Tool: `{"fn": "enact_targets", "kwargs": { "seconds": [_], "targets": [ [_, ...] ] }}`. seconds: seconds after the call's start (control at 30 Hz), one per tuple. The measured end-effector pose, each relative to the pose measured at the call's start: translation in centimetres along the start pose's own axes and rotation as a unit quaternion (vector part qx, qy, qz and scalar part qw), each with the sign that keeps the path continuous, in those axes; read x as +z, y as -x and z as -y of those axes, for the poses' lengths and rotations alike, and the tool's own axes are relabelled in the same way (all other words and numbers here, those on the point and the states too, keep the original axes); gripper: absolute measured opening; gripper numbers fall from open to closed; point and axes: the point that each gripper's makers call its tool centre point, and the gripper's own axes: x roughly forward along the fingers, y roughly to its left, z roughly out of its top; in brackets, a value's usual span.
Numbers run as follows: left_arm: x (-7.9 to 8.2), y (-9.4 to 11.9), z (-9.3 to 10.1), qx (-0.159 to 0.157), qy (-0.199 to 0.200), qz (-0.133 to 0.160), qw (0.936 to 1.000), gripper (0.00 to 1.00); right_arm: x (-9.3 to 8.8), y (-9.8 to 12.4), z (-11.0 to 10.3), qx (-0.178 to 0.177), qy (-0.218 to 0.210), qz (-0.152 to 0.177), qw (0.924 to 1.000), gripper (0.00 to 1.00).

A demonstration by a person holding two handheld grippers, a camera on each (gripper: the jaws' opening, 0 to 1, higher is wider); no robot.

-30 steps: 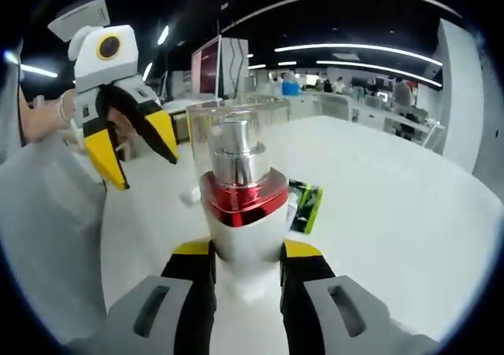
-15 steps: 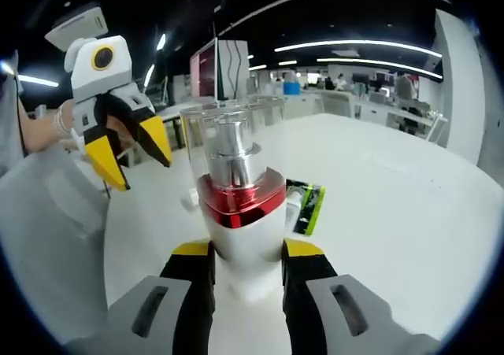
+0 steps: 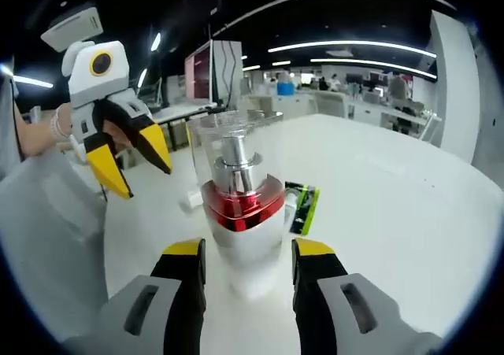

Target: Arrange the skincare products in the storage area until every visible bottle or jar stands upright without overlapping.

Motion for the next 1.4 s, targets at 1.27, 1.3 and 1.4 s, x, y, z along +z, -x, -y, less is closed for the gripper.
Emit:
{"fn": "enact_targets", "kwargs": {
  "seconds": [1.27, 1.3, 1.4],
  "targets": [
    [0.3, 5.6, 0.6, 0.054, 0.013, -0.002, 0.9985, 0.56, 5.2, 8.5, -6.1, -0.072, -0.078, 0.048, 0.9932, 0.99],
    [0.3, 5.9, 0.7, 0.058, 0.017, -0.001, 0.9982, 0.57, 5.2, 8.6, -6.3, -0.073, -0.078, 0.047, 0.9932, 0.99],
    [0.3, 6.8, 0.8, 0.065, 0.02, 0.001, 0.9977, 0.6, 4.9, 9.0, -6.4, -0.082, -0.081, 0.044, 0.9923, 0.99]
  ]
}}
